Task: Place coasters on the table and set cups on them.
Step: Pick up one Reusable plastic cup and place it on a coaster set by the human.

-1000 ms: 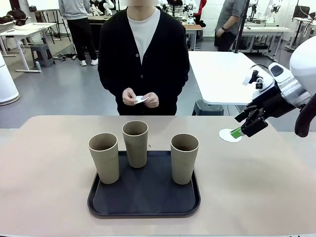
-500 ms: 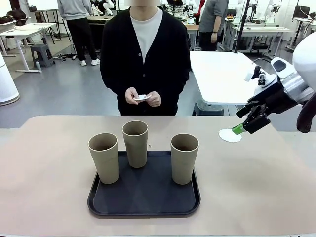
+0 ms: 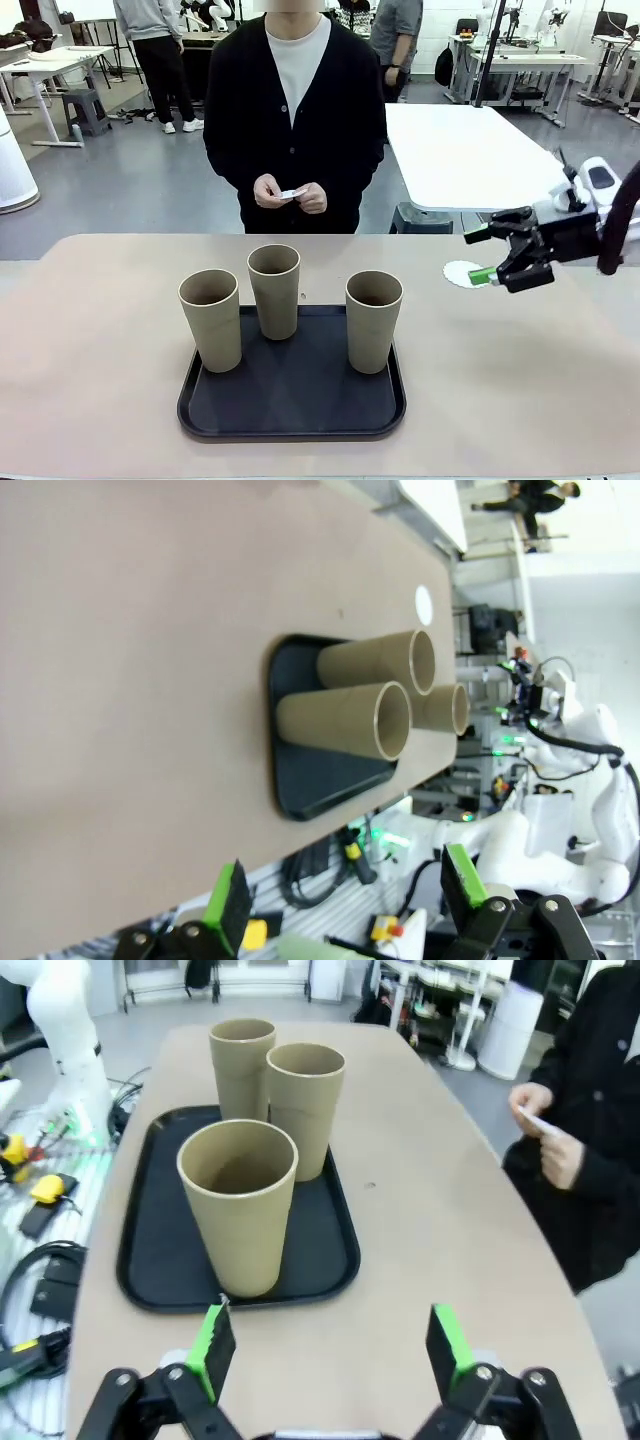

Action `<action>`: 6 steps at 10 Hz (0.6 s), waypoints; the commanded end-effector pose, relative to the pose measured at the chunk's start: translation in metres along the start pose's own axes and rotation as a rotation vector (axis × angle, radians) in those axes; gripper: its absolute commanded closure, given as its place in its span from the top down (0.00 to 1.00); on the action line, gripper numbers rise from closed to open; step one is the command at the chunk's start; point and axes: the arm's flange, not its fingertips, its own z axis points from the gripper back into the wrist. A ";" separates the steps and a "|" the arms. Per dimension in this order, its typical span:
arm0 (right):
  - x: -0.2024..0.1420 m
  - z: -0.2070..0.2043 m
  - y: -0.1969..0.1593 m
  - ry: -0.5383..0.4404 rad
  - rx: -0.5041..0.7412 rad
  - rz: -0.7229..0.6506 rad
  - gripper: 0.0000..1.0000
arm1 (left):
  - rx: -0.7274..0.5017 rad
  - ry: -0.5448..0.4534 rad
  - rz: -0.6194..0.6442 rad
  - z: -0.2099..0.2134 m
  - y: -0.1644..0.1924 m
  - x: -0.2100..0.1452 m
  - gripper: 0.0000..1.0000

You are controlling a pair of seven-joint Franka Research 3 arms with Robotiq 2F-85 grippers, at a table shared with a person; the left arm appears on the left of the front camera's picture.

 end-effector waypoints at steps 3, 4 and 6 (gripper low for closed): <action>-0.027 -0.052 0.004 0.010 0.116 0.023 1.00 | -0.009 -0.006 0.002 0.000 0.000 0.000 1.00; -0.029 -0.061 0.006 0.041 0.151 0.021 1.00 | -0.009 -0.006 0.002 0.000 0.000 0.000 1.00; -0.026 -0.063 0.010 0.030 0.148 0.030 1.00 | -0.009 -0.006 0.002 0.000 0.000 0.000 1.00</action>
